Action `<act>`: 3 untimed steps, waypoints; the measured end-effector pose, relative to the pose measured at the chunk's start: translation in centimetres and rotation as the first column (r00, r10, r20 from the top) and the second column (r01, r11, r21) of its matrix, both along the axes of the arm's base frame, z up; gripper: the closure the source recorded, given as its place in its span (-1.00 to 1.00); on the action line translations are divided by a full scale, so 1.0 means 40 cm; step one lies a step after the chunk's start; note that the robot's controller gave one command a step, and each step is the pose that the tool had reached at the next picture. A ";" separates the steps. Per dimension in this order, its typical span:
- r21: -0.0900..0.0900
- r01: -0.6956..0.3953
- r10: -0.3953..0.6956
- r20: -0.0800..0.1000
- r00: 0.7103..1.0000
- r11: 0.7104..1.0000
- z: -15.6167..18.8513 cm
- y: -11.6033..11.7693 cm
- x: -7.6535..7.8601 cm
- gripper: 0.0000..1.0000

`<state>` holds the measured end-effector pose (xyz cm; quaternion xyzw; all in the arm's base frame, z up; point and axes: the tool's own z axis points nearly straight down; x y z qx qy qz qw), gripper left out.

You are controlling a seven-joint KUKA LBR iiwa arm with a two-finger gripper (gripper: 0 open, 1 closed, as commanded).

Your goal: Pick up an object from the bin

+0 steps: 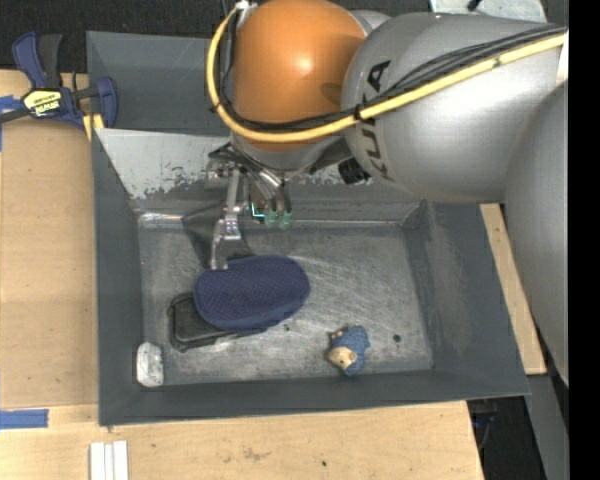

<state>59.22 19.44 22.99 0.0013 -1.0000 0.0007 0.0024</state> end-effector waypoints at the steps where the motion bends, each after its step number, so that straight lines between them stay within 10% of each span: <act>1: 0.012 0.110 -0.110 0.026 0.994 0.994 -0.228 -0.136 -0.046 -1.00; 2: 0.007 0.287 -0.288 0.016 0.958 0.958 -0.240 -0.183 0.009 -1.00; 3: 0.016 0.426 -0.426 0.029 0.904 0.905 -0.310 -0.167 -0.035 -1.00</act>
Offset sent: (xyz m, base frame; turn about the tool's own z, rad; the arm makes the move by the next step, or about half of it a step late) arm -0.0376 -0.0874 -0.1547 0.1592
